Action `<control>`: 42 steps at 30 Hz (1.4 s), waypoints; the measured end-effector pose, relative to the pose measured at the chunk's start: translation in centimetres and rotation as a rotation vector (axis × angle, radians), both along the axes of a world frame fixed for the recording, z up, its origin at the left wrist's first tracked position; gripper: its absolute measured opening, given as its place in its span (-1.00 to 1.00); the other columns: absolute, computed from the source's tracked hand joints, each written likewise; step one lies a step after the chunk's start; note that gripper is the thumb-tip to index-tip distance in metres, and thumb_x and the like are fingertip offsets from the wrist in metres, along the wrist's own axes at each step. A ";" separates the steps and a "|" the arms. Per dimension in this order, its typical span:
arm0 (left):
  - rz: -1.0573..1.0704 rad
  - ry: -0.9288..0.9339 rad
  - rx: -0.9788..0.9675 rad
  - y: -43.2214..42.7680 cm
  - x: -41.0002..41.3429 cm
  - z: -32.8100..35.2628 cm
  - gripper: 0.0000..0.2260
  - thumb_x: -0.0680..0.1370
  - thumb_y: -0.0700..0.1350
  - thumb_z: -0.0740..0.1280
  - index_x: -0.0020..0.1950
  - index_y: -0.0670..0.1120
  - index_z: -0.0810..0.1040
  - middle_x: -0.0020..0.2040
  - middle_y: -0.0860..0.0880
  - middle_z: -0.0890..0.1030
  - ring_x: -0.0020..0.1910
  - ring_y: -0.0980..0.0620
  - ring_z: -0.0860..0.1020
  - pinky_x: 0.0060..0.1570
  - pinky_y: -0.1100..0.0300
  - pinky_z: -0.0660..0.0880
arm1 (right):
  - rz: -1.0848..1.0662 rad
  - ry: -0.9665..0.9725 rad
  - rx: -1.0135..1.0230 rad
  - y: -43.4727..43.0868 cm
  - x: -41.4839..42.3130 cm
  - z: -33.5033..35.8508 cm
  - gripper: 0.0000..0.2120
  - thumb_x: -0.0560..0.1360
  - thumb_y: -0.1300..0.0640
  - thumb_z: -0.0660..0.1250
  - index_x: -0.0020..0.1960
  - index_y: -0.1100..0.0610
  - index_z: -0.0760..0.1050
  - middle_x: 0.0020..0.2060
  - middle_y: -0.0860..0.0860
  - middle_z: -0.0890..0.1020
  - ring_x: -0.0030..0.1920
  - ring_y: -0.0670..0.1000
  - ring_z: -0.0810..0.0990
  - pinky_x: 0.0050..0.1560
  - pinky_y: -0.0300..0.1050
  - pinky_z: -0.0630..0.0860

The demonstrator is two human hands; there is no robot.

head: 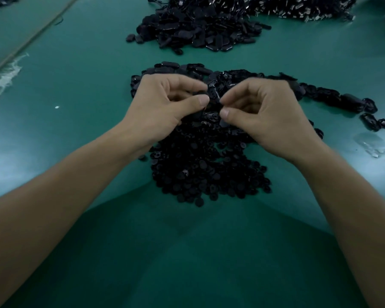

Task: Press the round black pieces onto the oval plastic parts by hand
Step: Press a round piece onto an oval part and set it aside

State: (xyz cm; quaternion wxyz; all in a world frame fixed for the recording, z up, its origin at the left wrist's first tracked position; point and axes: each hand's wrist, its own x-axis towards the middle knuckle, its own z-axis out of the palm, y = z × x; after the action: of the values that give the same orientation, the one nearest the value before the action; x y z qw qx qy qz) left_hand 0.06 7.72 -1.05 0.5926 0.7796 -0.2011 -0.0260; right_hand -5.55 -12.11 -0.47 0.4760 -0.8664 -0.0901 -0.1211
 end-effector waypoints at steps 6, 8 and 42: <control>0.074 0.033 -0.131 -0.2 -0.2 0.1 -0.91 0.47 -0.20 0.55 -0.13 -0.05 0.67 -0.28 -0.03 0.66 -0.32 0.04 0.63 -0.27 0.19 0.63 | 0.080 0.114 -0.502 -0.7 -0.3 0.4 -0.91 0.43 0.02 0.55 -0.13 -0.01 0.67 -0.35 -0.17 0.61 -0.29 -0.31 0.56 -0.25 -0.49 0.43; 0.090 0.047 -0.161 -0.1 -0.2 0.2 -0.89 0.47 -0.22 0.53 -0.13 -0.08 0.64 -0.28 -0.08 0.64 -0.32 0.00 0.63 -0.27 0.19 0.63 | 0.088 0.154 -0.586 -0.6 -0.2 0.4 -0.89 0.43 -0.03 0.54 -0.12 -0.03 0.66 -0.32 -0.18 0.61 -0.28 -0.32 0.55 -0.28 -0.50 0.41; 0.007 0.087 -0.238 -0.9 -1.1 -0.1 -0.86 0.47 -0.36 0.49 -0.09 -0.14 0.64 -0.29 -0.06 0.71 -0.22 -0.06 0.73 -0.21 0.21 0.64 | -0.062 -0.068 0.106 0.5 -0.4 0.5 -0.85 0.54 0.27 0.42 0.05 0.09 0.69 -0.27 -0.01 0.72 -0.25 -0.03 0.72 -0.20 -0.31 0.57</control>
State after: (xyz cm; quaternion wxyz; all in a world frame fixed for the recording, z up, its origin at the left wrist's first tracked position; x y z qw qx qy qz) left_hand -1.09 6.79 -1.11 0.6890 0.7028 -0.1741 -0.0335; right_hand -5.94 -11.57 0.01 0.5141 -0.8376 -0.0728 -0.1698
